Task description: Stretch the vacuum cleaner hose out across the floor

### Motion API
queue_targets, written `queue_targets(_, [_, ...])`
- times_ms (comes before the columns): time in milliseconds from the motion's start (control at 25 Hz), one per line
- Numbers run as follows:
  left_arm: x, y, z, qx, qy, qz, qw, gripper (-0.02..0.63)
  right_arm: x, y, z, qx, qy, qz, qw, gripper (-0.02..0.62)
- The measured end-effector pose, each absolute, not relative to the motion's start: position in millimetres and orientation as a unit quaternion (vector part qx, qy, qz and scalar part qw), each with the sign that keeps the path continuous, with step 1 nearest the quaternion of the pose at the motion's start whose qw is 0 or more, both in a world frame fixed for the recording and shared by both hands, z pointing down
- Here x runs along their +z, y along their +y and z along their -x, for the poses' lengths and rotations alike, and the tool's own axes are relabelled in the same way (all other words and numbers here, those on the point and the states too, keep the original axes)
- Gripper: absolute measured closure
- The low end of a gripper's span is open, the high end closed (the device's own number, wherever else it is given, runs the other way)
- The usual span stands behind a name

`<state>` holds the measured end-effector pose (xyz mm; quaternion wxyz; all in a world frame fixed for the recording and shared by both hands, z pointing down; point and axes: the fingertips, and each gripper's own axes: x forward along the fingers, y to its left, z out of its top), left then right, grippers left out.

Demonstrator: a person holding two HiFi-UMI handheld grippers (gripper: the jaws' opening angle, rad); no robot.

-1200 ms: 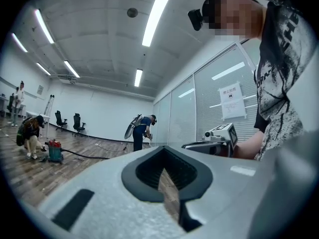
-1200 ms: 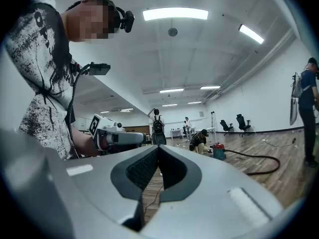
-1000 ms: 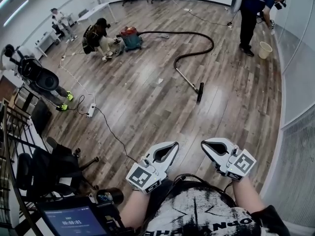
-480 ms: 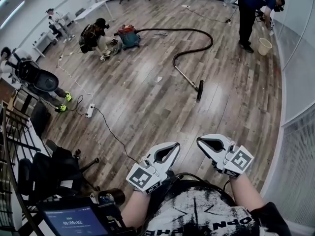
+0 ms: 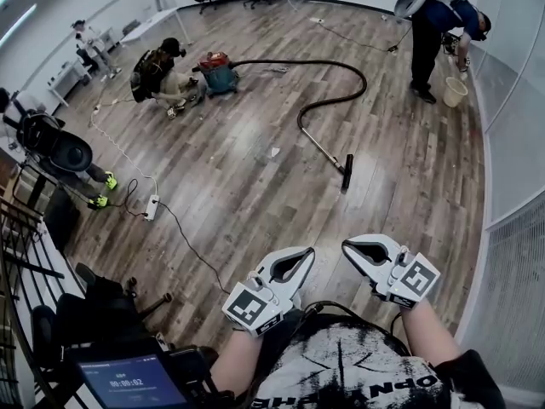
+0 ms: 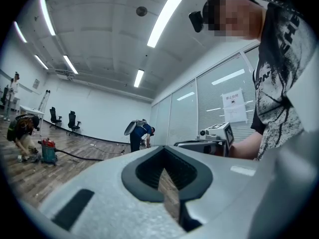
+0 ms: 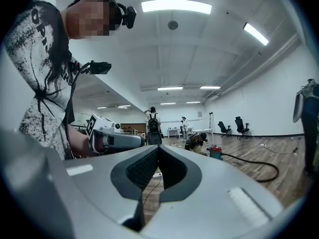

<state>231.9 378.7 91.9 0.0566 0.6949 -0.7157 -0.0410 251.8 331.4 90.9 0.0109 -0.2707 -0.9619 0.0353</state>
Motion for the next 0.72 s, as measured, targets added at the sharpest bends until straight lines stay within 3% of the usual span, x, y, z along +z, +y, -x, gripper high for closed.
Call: queue_targets(720, [114, 402, -66, -0.024, -0.665, -0.743, 0.078, 0.606, 119, 361, -82, 0.035, -0.972, 0.225, 0.051, 0.588])
